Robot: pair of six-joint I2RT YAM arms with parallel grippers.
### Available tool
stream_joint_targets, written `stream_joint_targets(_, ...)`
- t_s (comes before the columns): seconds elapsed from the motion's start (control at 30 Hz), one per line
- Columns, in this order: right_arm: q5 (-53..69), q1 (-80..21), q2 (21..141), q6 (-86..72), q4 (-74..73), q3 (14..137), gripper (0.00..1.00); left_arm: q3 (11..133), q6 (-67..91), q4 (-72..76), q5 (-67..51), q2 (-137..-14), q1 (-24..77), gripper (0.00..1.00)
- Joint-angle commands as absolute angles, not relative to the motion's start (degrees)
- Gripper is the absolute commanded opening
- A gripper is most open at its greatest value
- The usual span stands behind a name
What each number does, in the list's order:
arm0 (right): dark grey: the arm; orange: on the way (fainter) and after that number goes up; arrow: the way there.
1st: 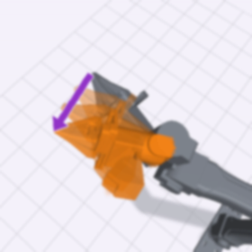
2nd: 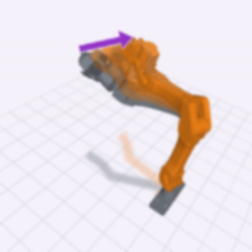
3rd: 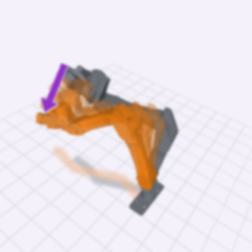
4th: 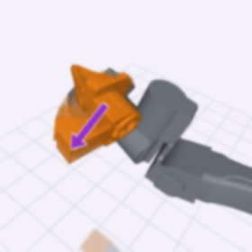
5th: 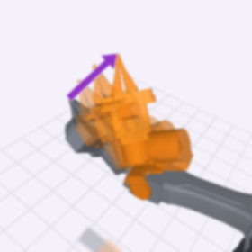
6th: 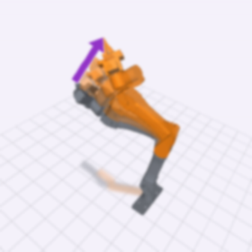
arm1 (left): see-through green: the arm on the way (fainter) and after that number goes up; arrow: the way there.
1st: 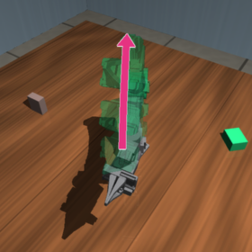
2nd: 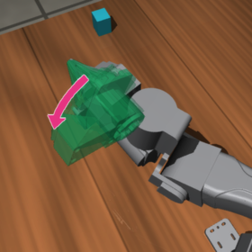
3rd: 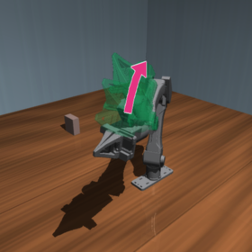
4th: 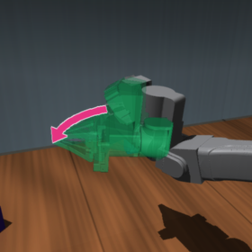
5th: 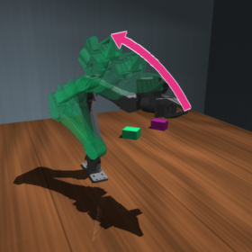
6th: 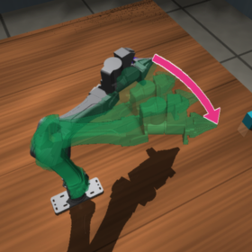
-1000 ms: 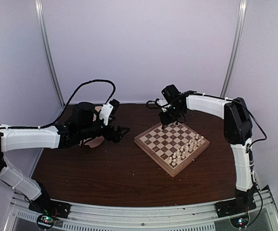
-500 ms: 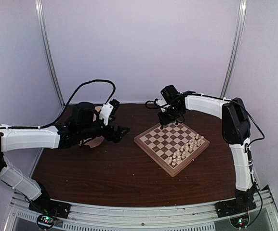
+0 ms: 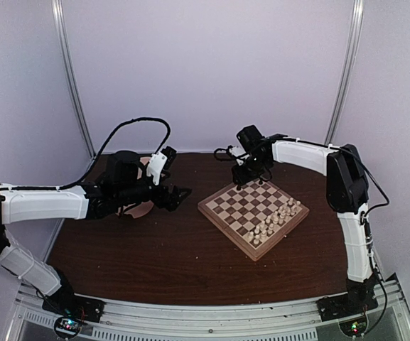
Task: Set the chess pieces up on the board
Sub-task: Move the king to e8, then pick up the pawn from the storage box.
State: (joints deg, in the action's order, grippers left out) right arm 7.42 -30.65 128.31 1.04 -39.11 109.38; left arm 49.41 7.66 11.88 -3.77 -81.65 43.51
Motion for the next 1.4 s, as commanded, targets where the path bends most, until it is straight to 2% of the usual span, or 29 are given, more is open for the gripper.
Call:
stream_joint_targets(0.0,7.5,-30.6,129.3,0.6,-39.1,111.1,0.5,50.1,7.5,12.9,-3.2,-81.8,43.6,0.98)
stream_joint_targets(0.2,7.0,-30.5,127.5,0.5,-38.6,111.5,0.68,49.8,8.0,12.7,-1.2,-81.1,43.6,0.98)
stream_joint_targets(0.5,5.2,-30.6,122.6,0.4,-36.5,107.9,0.67,49.3,11.6,9.1,7.3,-78.0,43.1,0.98)
stream_joint_targets(0.7,3.8,-30.6,112.3,0.0,-25.2,95.1,0.67,52.5,18.4,-2.0,6.7,-76.1,37.0,0.98)
stream_joint_targets(0.83,5.2,-30.6,105.9,-2.0,-19.7,86.0,0.66,55.6,21.1,-11.5,5.5,-76.5,31.2,0.84)
stream_joint_targets(1.0,9.4,-30.5,99.4,-4.8,-12.1,76.3,0.65,60.1,24.1,-20.9,3.7,-81.3,23.9,0.58)
stream_joint_targets(1.2,11.4,-30.7,94.8,-6.2,-3.0,68.3,0.62,63.3,28.6,-21.5,4.8,-88.2,21.6,0.5)
stream_joint_targets(1.37,11.8,-30.7,92.1,-6.6,4.3,61.6,0.61,70.9,29.2,-28.2,5.5,-96.8,19.6,0.42)
